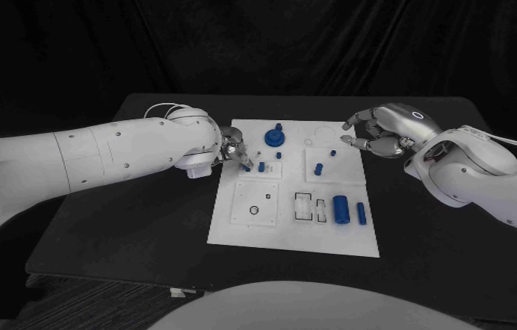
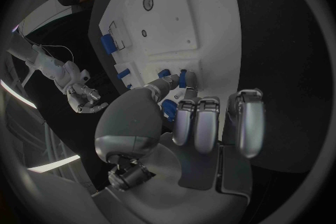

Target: Assemble the parts on the task board

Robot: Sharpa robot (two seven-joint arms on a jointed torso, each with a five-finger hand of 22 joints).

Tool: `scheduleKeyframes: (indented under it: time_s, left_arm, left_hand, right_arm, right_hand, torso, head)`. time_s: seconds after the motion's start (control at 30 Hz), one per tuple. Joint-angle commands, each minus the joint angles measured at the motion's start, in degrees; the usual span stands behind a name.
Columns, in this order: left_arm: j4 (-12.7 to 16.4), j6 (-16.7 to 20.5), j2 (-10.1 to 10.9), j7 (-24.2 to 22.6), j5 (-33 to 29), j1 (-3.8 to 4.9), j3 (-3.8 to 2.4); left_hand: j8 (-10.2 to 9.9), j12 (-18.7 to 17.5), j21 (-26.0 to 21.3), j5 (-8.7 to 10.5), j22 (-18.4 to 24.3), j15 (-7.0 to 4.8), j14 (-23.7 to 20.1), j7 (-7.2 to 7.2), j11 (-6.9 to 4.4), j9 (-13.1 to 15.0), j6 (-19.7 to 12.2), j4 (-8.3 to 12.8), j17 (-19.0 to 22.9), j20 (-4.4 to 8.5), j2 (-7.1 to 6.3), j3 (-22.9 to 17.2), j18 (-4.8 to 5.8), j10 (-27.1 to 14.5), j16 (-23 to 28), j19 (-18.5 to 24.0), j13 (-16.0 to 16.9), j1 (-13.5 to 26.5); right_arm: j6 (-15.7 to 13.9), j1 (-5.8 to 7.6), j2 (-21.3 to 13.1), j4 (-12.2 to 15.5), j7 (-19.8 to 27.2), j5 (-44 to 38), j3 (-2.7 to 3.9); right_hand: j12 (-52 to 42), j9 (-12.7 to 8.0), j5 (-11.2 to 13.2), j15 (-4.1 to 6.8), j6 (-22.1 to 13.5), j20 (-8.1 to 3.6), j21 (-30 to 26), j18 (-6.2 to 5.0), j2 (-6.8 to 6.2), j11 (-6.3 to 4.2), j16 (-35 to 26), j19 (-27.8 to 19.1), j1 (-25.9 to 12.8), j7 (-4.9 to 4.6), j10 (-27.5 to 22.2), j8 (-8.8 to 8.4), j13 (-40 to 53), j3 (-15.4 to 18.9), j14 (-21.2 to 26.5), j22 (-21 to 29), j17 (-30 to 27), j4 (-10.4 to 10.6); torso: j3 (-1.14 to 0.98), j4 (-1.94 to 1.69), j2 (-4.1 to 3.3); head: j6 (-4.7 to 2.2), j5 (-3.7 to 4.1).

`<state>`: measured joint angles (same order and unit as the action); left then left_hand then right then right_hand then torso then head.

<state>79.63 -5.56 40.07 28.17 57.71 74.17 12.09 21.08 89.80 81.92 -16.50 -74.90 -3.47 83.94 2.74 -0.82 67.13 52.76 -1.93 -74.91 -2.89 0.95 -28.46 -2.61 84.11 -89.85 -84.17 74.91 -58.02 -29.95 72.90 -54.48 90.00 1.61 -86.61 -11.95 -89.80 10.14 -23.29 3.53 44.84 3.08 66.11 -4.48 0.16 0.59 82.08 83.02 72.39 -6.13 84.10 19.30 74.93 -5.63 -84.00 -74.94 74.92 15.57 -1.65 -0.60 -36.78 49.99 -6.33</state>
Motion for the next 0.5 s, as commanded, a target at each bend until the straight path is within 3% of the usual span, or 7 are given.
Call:
scheduleKeyframes:
  time_s: [0.03,0.07,0.13,0.2,0.37,0.5]
  left_arm:
    - [0.1,-1.27,-0.27,-0.83,-0.15,-0.32,0.1]
    - [0.06,-1.41,-0.28,-0.73,-0.15,-0.33,0.1]
    - [0.01,-1.61,-0.3,-0.56,-0.15,-0.34,0.1]
    - [-0.02,-1.74,-0.31,-0.44,-0.15,-0.35,0.1]
    - [-0.18,-2.11,-0.33,0.01,-0.15,-0.37,0.1]
    - [-0.31,-2.25,-0.33,0.2,-0.15,-0.38,0.1]
  left_hand:
    - [-0.55,0.2,-0.29,4.6,-10.95,-0.34,6.06,-0.1,-0.3,-0.31,0.4,-1.6,-15.09,0.23,-0.89,2.55,0.17,5.89,-0.15,0.3,15.09,2.15]
    - [-0.6,0.2,-0.32,4.87,-10.94,-0.34,6.06,-0.09,-0.3,-0.34,0.41,-1.78,-15.09,0.21,-0.92,2.82,0.17,5.89,-0.15,0.31,15.09,2.28]
    - [-1.08,0.2,-0.53,7.51,-10.94,-0.16,6.06,0.2,-0.07,-0.64,0.39,-3.8,-15.09,0.1,-1.46,5.76,0.13,5.89,-0.15,0.4,15.09,3.97]
    - [-1.16,0.2,-0.6,7.87,-10.93,-0.13,6.06,0.23,-0.02,-0.68,0.42,-4.19,-15.09,0.06,-1.52,6.42,0.11,5.89,-0.15,0.43,15.09,4.22]
    - [-1.5,0.2,-1.01,10.83,-10.95,0.1,6.06,0.45,0.23,-0.67,0.59,-7.85,-15.09,-0.19,-1.68,11.6,0.03,5.89,-0.15,0.58,15.09,6.71]
    - [-1.48,0.2,-1.16,11.69,-10.97,0.14,6.06,0.46,0.24,-0.48,0.63,-9.08,-15.09,-0.23,-1.44,13.25,0.0,5.89,-0.15,0.62,15.09,7.22]
  right_arm:
    - [0.29,-0.15,0.0,0.03,-0.96,-0.09,0.04]
    - [0.31,-0.15,-0.01,0.03,-0.98,-0.09,0.04]
    - [0.34,-0.15,-0.02,0.04,-1.01,-0.09,0.04]
    - [0.36,-0.15,-0.03,0.05,-1.03,-0.09,0.04]
    - [0.44,-0.15,-0.06,0.07,-1.09,-0.09,0.04]
    - [0.52,-0.16,-0.06,0.07,-1.13,-0.09,0.04]
  right_hand:
    - [-0.2,-0.08,-0.3,-0.44,0.19,-0.04,-0.35,-0.17,-0.12,0.31,-0.28,0.16,0.49,-0.21,5.9,-0.06,15.07,-0.23,-4.22,-8.85,7.23,0.02]
    - [-0.2,-0.08,-0.32,-0.44,0.19,-0.04,-0.35,-0.17,-0.12,0.31,-0.28,0.16,0.5,-0.21,5.9,-0.06,15.07,-0.24,-4.22,-8.85,7.22,0.02]
    - [-0.2,-0.08,-0.32,-0.44,0.19,-0.04,-0.35,-0.17,-0.12,0.31,-0.28,0.16,0.5,-0.21,5.9,-0.06,15.07,-0.24,-4.22,-8.85,7.22,0.02]
    - [-0.2,-0.09,-0.36,-0.44,0.19,-0.04,-0.39,-0.18,-0.12,0.32,-0.31,0.15,0.53,-0.2,5.9,-0.07,15.07,-0.25,-4.22,-8.84,7.19,0.01]
    - [-0.2,-0.13,-0.63,-0.45,0.19,-0.03,-0.32,-0.17,-0.18,0.33,-0.29,0.18,0.69,-0.21,5.9,-0.08,15.07,-0.32,-4.22,-8.86,7.21,-0.08]
    - [-0.2,-0.15,-0.77,-0.46,0.2,-0.03,-0.38,-0.18,-0.2,0.33,-0.28,0.17,0.78,-0.21,5.9,-0.08,15.07,-0.36,-4.23,-8.85,7.22,-0.12]
  torso:
    - [-0.02,-0.01,0.01]
    - [-0.02,-0.02,0.01]
    - [-0.03,-0.03,0.01]
    - [-0.02,-0.01,0.0]
    - [-0.03,-0.01,0.0]
    - [-0.04,0.04,0.04]
  head:
    - [0.01,-0.04]
    - [0.01,-0.02]
    - [0.01,0.01]
    - [0.01,0.01]
    - [0.01,0.05]
    - [0.01,0.05]
